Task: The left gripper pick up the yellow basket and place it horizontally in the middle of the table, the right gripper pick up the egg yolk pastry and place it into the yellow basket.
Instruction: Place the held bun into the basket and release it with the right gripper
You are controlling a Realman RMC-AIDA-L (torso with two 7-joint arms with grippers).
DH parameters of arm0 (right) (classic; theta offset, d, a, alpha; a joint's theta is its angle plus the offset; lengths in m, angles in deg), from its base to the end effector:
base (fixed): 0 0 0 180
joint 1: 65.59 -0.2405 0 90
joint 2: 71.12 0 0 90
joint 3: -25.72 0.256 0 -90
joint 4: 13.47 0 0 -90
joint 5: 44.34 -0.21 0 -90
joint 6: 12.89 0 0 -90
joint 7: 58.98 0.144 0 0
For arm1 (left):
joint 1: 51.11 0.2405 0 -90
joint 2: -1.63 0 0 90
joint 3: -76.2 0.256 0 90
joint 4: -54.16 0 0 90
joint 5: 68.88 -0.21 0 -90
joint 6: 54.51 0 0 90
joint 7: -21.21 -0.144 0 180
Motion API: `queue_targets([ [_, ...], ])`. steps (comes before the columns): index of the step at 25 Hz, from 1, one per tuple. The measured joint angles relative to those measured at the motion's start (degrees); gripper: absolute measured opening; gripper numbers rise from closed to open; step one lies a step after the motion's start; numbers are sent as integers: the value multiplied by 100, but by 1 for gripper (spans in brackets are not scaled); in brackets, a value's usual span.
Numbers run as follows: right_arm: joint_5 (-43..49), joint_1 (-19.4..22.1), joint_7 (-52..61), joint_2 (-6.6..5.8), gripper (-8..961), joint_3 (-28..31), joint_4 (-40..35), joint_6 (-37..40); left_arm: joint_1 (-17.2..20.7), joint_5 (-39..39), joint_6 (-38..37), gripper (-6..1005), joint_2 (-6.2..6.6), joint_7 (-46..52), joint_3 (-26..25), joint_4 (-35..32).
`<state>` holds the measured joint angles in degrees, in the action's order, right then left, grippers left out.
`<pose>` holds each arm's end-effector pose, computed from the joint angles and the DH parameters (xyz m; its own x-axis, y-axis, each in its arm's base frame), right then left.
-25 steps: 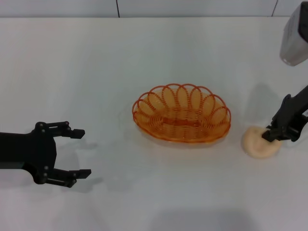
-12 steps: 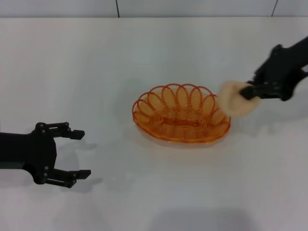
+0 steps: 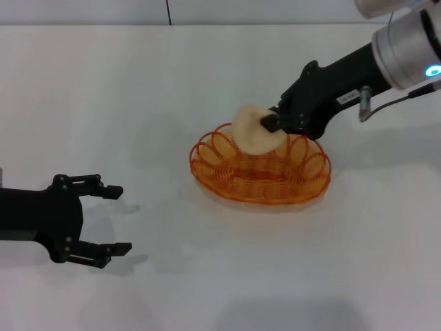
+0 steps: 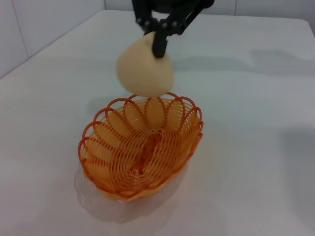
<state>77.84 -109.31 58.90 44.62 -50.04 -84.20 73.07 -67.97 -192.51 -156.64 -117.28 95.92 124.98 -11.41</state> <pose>0.0951 0.3772 0.0007 0.9911 -0.1324 -0.0139 -0.1330 -0.9803 -0.1463 -0.2844 0.2702 0.0451 0.9789 0.1260 0.1607 0.1535 -0.9730 -0.1723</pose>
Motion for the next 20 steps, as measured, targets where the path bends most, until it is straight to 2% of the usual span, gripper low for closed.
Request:
queue_targets([
  [8,-28,32,-97,-14,36,-674,488,-800,-10,0,3,893,-1,-4,-1,3],
  [19,-30,-7,-207,-15,37,-714,887,-938,-19,0,9,893,-7,26,3,42],
  [20,-31,6,-215,-21,76,-709,878,-959,-18,0,9,893,-8,26,7,44],
])
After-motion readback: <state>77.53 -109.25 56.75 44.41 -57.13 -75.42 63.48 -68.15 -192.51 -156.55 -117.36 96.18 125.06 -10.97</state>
